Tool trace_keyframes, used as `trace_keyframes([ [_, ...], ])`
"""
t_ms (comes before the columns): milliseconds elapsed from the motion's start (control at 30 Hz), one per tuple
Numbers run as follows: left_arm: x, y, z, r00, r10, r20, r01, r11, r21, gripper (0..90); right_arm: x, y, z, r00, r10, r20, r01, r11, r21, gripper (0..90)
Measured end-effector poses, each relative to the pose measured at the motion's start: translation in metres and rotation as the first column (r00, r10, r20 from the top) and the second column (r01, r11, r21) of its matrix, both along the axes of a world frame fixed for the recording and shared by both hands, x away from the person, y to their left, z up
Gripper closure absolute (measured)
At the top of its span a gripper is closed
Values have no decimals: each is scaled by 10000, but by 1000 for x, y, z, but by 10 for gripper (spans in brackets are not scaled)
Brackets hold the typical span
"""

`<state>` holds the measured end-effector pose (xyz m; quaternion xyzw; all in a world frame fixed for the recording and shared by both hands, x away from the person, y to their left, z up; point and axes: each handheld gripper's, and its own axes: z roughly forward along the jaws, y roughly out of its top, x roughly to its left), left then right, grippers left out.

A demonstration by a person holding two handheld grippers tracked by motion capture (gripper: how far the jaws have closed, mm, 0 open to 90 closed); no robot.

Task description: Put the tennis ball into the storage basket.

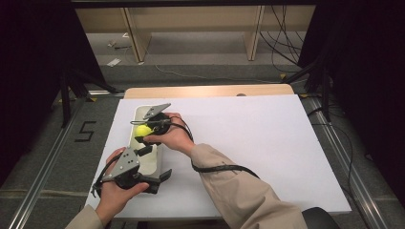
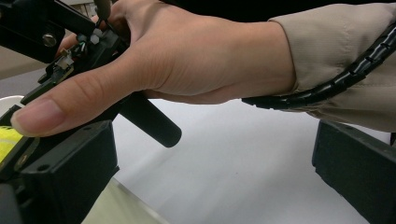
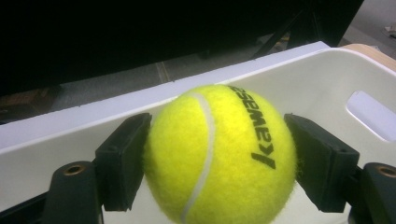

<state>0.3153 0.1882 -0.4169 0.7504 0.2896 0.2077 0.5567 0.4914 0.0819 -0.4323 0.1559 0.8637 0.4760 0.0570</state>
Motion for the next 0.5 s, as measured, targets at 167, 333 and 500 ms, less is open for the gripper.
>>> trace_keyframes([
  [167,0,0,0,10000,-6,16,6,10000,13,0,0,0,0,10000,32,-17,-33,10000,-42,266],
  [333,0,0,0,10000,-5,13,5,10000,13,0,0,1,-1,10000,64,-49,-64,9999,-129,266],
  [500,0,0,0,10000,-11,32,11,10000,14,0,-1,1,-1,9999,106,-77,-107,9998,-153,265],
])
